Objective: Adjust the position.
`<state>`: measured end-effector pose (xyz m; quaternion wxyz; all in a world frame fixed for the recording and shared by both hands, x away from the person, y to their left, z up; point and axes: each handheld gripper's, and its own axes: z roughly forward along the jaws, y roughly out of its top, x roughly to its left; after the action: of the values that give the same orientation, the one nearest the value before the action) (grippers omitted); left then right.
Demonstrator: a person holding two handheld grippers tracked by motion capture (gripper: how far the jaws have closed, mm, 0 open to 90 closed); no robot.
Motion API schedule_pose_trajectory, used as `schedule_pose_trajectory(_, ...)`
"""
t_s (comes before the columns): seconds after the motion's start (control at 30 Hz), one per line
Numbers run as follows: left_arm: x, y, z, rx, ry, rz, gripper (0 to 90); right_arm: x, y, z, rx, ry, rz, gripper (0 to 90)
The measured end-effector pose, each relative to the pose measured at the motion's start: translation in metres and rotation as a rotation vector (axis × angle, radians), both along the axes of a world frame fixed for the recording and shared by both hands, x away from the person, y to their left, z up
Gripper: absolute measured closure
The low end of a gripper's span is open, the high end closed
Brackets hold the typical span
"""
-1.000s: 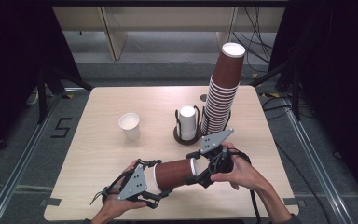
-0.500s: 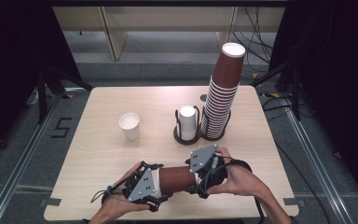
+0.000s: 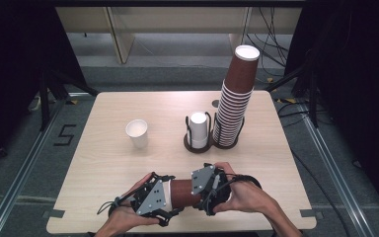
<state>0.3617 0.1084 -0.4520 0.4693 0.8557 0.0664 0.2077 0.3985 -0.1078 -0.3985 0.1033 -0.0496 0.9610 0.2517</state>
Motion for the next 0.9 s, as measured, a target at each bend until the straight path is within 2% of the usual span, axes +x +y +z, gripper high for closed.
schedule_pose_trajectory(0.07, 0.001, 0.001, -0.001, -0.023, 0.012, -0.004, 9.9, 0.0, 0.0, -0.001, 0.0, 0.003, 0.0, 21.4)
schedule_pose_trajectory(0.1, 0.002, 0.003, -0.002, -0.049, 0.021, -0.008, 8.6, 0.001, -0.001, 0.0, 0.012, 0.018, 0.005, 21.2)
schedule_pose_trajectory(0.17, 0.004, 0.005, -0.005, -0.134, 0.05, -0.004, 6.3, 0.002, -0.005, 0.002, 0.052, 0.062, 0.004, 21.0)
schedule_pose_trajectory(0.23, 0.005, 0.007, -0.006, -0.195, 0.075, 0.0, 4.5, 0.006, -0.008, 0.002, 0.083, 0.067, 0.024, 21.6)
schedule_pose_trajectory(0.27, 0.006, 0.007, -0.007, -0.224, 0.08, -0.006, 4.4, 0.006, -0.011, 0.002, 0.095, 0.086, 0.02, 21.8)
schedule_pose_trajectory(0.33, 0.006, 0.009, -0.007, -0.264, 0.092, -0.015, 4.6, 0.009, -0.016, 0.002, 0.142, 0.115, 0.029, 21.9)
schedule_pose_trajectory(0.4, 0.005, 0.009, -0.006, -0.286, 0.096, -0.014, 4.6, 0.012, -0.02, 0.001, 0.169, 0.115, 0.039, 21.9)
schedule_pose_trajectory(0.43, 0.005, 0.008, -0.006, -0.311, 0.097, -0.024, 4.4, 0.013, -0.021, 0.001, 0.18, 0.127, 0.044, 21.9)
schedule_pose_trajectory(0.47, 0.005, 0.009, -0.005, -0.315, 0.1, -0.017, 4.4, 0.014, -0.021, 0.0, 0.188, 0.119, 0.046, 21.9)
schedule_pose_trajectory(0.53, 0.005, 0.01, -0.005, -0.33, 0.097, -0.023, 4.8, 0.014, -0.022, 0.0, 0.198, 0.14, 0.044, 21.9)
schedule_pose_trajectory(0.57, 0.005, 0.011, -0.004, -0.324, 0.093, -0.022, 5.5, 0.015, -0.022, 0.0, 0.204, 0.128, 0.051, 22.1)
schedule_pose_trajectory(0.63, 0.006, 0.011, -0.003, -0.324, 0.078, -0.033, 7.4, 0.014, -0.023, 0.0, 0.21, 0.148, 0.039, 22.7)
schedule_pose_trajectory(0.7, 0.005, 0.011, -0.001, -0.291, 0.067, -0.031, 8.4, 0.016, -0.022, -0.002, 0.212, 0.134, 0.046, 22.8)
schedule_pose_trajectory(0.8, 0.004, 0.01, -0.001, -0.27, 0.063, -0.028, 9.2, 0.014, -0.021, -0.003, 0.193, 0.152, 0.025, 20.6)
schedule_pose_trajectory(0.83, 0.004, 0.009, 0.0, -0.242, 0.059, -0.023, 9.3, 0.013, -0.02, -0.003, 0.188, 0.152, 0.012, 19.1)
schedule_pose_trajectory(0.87, 0.004, 0.009, 0.001, -0.226, 0.056, -0.019, 9.4, 0.013, -0.018, -0.004, 0.18, 0.125, 0.004, 16.8)
schedule_pose_trajectory(0.9, 0.003, 0.008, 0.001, -0.217, 0.06, -0.013, 9.4, 0.013, -0.018, -0.004, 0.177, 0.123, 0.008, 16.5)
